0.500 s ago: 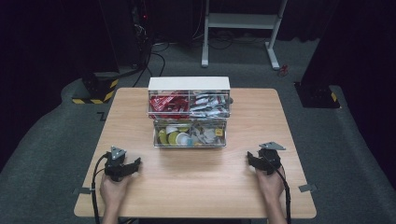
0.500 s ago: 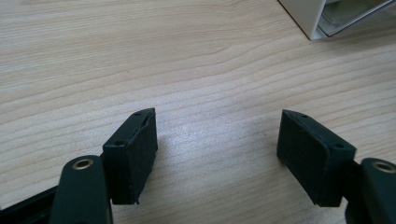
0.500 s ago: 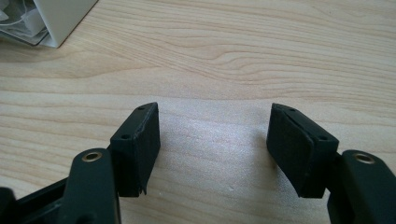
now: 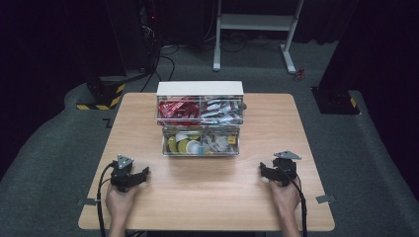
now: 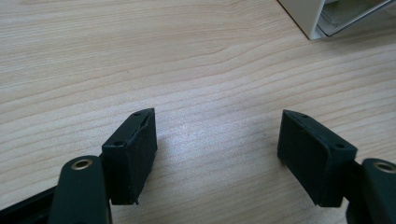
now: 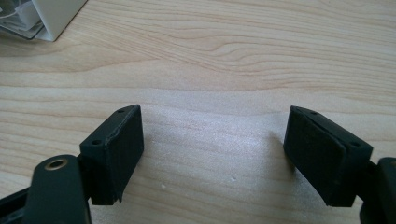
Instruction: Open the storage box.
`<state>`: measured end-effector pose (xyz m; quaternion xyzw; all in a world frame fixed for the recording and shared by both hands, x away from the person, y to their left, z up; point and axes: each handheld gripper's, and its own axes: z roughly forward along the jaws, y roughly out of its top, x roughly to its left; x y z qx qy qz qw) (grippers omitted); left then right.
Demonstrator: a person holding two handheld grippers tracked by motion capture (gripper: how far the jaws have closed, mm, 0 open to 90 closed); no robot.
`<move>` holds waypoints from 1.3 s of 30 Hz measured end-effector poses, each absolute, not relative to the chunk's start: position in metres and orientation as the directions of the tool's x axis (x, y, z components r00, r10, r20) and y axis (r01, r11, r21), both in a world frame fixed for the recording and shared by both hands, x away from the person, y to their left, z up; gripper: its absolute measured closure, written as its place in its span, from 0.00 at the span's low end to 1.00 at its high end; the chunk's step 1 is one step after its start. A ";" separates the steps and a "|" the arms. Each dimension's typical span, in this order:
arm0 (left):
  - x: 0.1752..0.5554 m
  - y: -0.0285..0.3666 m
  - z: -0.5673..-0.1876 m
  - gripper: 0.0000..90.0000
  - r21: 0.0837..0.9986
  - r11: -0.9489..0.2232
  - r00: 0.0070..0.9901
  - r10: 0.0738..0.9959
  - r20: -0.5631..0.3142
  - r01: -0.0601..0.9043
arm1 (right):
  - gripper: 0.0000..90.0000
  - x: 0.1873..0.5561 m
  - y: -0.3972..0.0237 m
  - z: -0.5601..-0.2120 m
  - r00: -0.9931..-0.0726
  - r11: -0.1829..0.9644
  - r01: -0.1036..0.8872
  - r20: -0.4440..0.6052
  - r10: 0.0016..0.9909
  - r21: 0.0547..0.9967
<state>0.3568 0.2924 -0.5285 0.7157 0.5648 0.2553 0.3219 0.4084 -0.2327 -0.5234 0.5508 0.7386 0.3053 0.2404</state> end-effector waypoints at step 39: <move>0.357 0.292 -0.529 0.31 0.748 -0.154 0.233 0.972 -0.001 0.645 | 0.57 0.383 -0.216 -0.495 -0.424 0.197 0.572 0.082 0.902 0.796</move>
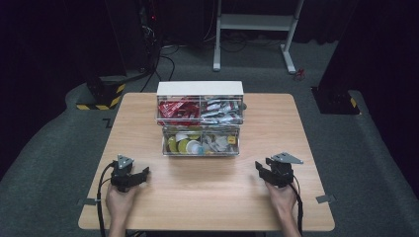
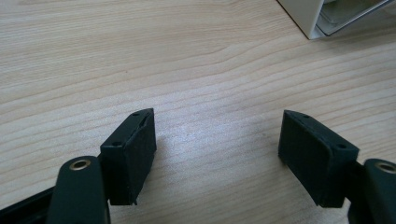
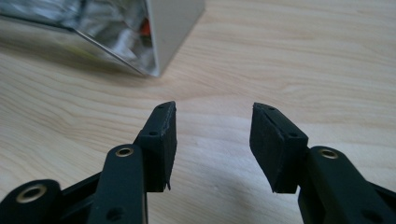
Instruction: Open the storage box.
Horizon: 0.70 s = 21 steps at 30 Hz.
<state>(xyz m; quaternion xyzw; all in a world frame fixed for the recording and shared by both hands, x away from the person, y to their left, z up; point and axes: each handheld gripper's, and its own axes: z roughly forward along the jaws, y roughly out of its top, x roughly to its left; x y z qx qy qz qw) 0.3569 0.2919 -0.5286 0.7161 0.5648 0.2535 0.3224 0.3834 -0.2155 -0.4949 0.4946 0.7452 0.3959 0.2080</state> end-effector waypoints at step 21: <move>0.357 0.292 -0.529 0.31 0.748 -0.154 0.234 0.972 -0.001 0.645 | 0.60 0.390 -0.185 -0.452 -0.557 0.256 0.469 0.058 0.829 0.845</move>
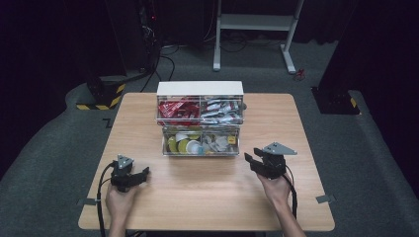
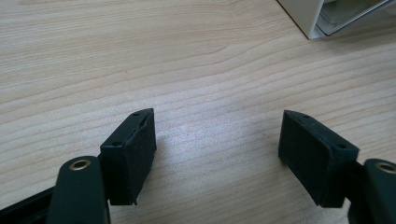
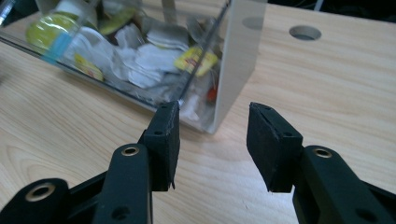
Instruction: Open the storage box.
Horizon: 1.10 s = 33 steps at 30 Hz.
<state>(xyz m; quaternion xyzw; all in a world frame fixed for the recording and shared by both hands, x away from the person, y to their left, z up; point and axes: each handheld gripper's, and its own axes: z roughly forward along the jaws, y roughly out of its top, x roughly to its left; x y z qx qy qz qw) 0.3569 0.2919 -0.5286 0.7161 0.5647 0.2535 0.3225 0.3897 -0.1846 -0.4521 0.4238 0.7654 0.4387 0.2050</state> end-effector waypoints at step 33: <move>0.357 0.292 -0.529 0.31 0.749 -0.152 0.234 0.972 -0.004 0.645 | 0.60 0.403 -0.165 -0.396 -0.666 0.259 0.373 0.064 0.743 0.891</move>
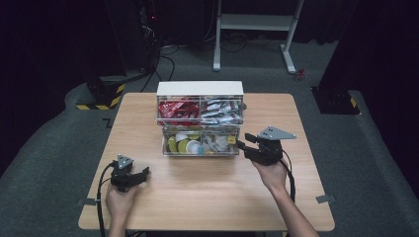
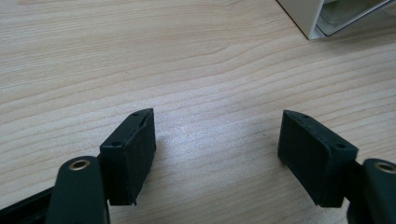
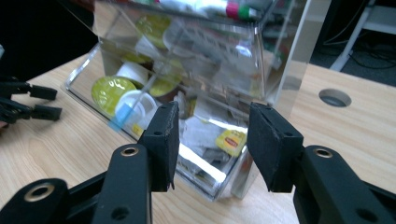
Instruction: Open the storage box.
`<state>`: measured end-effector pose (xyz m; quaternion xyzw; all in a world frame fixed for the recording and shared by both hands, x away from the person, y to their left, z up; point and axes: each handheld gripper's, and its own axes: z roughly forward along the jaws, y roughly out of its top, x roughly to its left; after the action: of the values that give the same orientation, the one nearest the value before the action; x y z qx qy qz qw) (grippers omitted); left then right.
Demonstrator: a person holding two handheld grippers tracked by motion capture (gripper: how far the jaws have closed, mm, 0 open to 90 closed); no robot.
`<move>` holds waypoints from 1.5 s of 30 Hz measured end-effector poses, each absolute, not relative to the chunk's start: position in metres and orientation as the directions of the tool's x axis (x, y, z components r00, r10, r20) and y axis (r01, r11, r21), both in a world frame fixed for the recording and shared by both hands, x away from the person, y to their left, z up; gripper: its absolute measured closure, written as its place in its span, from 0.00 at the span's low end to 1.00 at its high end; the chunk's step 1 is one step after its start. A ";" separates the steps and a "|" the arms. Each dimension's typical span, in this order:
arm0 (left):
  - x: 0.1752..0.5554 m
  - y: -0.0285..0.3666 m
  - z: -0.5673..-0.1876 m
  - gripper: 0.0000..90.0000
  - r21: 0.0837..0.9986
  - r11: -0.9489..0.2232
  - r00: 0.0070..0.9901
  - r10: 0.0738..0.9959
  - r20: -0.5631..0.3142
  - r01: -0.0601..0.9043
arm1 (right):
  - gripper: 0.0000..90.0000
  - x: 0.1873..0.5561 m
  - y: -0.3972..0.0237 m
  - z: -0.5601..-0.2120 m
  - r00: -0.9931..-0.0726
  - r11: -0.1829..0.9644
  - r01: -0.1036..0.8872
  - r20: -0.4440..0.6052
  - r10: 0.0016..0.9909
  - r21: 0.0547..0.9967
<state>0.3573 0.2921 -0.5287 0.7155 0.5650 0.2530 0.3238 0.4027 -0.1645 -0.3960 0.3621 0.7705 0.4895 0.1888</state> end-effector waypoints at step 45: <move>0.357 0.293 -0.528 0.31 0.749 -0.149 0.235 0.972 -0.009 0.646 | 0.66 0.436 -0.141 -0.353 -0.706 0.247 0.356 0.086 0.703 0.901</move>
<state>0.3571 0.2934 -0.5284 0.7152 0.5655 0.2507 0.3253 0.4362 -0.1408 -0.3526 0.3431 0.7710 0.5087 0.1705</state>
